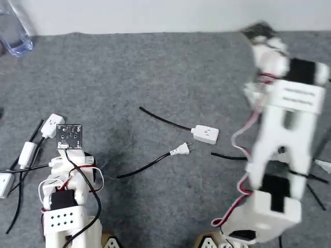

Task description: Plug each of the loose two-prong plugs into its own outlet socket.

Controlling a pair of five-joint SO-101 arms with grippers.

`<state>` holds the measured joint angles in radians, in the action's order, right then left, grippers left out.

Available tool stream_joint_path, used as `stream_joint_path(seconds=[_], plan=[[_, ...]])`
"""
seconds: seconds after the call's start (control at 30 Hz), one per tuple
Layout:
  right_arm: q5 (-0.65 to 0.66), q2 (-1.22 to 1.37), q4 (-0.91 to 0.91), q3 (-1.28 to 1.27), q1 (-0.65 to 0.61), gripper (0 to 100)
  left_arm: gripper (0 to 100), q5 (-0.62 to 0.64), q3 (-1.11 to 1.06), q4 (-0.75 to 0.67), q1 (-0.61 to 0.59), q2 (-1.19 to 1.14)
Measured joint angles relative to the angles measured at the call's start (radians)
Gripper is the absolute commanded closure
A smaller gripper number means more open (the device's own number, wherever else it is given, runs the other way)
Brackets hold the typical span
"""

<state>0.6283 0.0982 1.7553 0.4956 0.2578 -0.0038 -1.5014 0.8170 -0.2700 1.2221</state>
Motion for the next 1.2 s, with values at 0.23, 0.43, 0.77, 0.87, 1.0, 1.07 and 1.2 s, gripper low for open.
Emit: stream_joint_path(seconds=[0.23, 0.43, 0.77, 0.87, 1.0, 1.07, 1.2], plan=[[0.245, 0.049, 0.0, -0.018, 0.359, 99.0, 94, 0.0, 0.0, 0.0, 0.0, 0.0], [0.364, 0.255, -0.071, -0.018, 0.52, 99.0, 94, 0.0, -0.003, 0.0, 0.0, 0.0], [0.377, 0.387, -0.127, -0.018, 0.542, 99.0, 94, 0.0, -0.003, 0.0, 0.0, 0.0], [0.377, 0.428, -0.15, -0.018, 0.542, 98.4, 94, 0.0, -0.003, 0.0, 0.0, 0.0], [0.377, 0.468, -0.166, -0.018, 0.542, 84.2, 94, -0.025, -0.003, 0.0, 0.0, 0.0], [0.377, 0.471, -0.166, -0.018, 0.542, 72.7, 94, -0.028, -0.003, 0.0, 0.0, 0.0], [0.377, 0.471, -0.152, -0.018, 0.528, 64.2, 94, -0.029, -0.003, 0.0, 0.0, 0.0]])
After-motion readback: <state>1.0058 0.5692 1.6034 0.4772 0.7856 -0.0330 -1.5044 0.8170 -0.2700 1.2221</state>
